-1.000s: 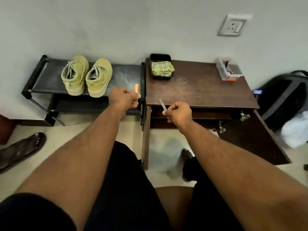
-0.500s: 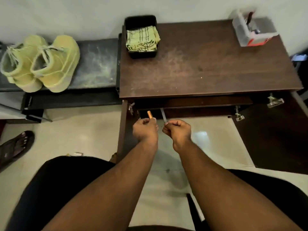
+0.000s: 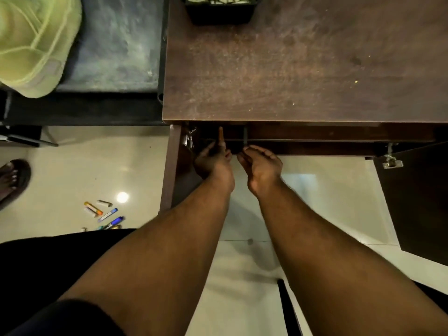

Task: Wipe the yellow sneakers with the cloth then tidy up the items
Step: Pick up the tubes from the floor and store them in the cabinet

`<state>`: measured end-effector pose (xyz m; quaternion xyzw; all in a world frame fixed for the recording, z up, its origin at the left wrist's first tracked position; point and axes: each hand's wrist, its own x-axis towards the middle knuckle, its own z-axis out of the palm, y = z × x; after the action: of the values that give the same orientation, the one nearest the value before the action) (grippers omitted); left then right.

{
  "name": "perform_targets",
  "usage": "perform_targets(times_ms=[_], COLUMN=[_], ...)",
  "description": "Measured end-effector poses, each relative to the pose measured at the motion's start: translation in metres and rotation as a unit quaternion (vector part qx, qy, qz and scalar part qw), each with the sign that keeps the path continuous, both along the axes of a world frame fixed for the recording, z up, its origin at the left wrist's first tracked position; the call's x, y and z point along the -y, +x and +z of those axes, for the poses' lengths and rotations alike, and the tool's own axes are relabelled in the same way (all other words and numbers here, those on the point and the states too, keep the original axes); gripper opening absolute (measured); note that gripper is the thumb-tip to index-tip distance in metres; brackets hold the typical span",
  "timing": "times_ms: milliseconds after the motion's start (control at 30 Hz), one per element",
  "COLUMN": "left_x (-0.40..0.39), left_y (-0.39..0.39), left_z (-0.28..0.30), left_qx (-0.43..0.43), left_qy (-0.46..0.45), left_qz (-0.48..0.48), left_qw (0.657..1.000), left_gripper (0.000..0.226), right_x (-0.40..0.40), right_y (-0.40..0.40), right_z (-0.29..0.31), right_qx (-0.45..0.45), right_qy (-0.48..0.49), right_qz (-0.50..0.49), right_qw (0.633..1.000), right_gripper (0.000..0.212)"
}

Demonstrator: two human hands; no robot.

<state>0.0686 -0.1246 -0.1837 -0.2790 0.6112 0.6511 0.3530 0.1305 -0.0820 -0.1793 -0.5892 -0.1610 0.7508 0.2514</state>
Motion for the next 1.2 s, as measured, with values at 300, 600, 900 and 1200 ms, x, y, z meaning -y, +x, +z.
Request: perform_targets(times_ms=[300,600,900,1200], left_x=[-0.014,-0.010,0.019,0.098], left_y=[-0.009,-0.005,0.020,0.040], left_z=[-0.010,-0.010,0.011,0.141], left_qx=[-0.049,-0.102,-0.194,-0.347], left_qy=[-0.044,-0.064,-0.267,-0.203], left_qz=[0.075,0.037,-0.275,-0.403], left_qw=[0.995,0.992,0.903,0.822], left_gripper=[0.014,0.015,0.039,0.035], right_x=[-0.002,0.002,0.010,0.068], right_y=[-0.030,-0.031,0.001,0.022], right_z=[-0.001,-0.008,-0.011,0.113], right_qx=[0.026,0.060,0.188,0.199], right_qy=[0.038,0.088,0.178,0.343], right_qz=[0.021,0.068,0.158,0.294], right_qw=[0.999,0.992,0.953,0.870], right_gripper=[0.010,0.012,0.015,0.016])
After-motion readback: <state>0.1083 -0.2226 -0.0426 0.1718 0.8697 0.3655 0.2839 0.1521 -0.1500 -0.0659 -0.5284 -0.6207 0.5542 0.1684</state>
